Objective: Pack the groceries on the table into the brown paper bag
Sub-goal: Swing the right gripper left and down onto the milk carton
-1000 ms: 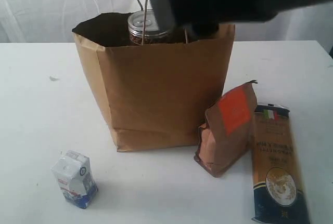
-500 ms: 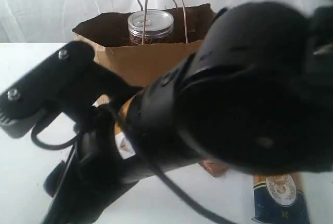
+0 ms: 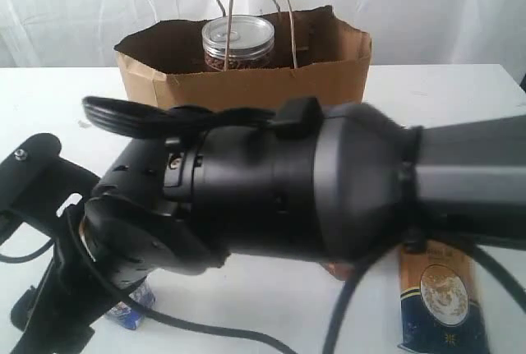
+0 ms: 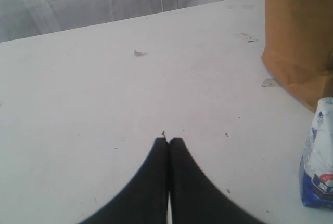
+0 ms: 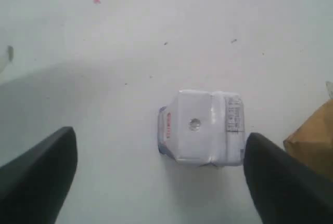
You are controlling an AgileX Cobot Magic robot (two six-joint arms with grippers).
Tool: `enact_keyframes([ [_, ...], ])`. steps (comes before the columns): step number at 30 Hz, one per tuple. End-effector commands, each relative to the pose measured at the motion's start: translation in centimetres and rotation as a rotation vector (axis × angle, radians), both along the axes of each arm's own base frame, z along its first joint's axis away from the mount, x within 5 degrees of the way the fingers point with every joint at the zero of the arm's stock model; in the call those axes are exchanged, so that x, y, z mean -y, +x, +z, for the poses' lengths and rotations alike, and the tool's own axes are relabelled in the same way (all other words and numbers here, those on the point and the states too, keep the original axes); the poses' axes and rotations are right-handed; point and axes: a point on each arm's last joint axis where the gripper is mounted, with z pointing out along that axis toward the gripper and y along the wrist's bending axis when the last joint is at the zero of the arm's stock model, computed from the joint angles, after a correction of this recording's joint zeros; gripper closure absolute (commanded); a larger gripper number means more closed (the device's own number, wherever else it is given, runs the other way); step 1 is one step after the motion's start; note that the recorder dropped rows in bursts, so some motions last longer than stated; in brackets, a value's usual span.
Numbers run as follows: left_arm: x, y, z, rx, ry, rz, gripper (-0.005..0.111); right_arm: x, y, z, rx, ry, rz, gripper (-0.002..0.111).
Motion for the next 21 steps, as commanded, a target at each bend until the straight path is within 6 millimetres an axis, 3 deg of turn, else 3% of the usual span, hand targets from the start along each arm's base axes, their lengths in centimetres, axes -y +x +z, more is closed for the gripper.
enact_keyframes([
  [1, 0.0, 0.0, -0.1, 0.003, -0.003, 0.003, 0.107, -0.1, 2.6, -0.7, 0.016, -0.036, -0.042, 0.028],
  [10, 0.0, 0.0, -0.1, 0.003, -0.003, 0.003, 0.107, -0.7, 3.4, -2.8, 0.01, -0.09, -0.028, 0.029],
  [18, 0.0, 0.0, -0.1, 0.003, -0.003, 0.003, 0.107, -1.2, 3.6, -4.7, 0.002, -0.126, -0.014, 0.038],
  [21, 0.0, 0.0, -0.1, 0.003, -0.003, 0.003, 0.107, -1.2, 3.6, -4.9, 0.0, -0.13, -0.014, 0.047],
])
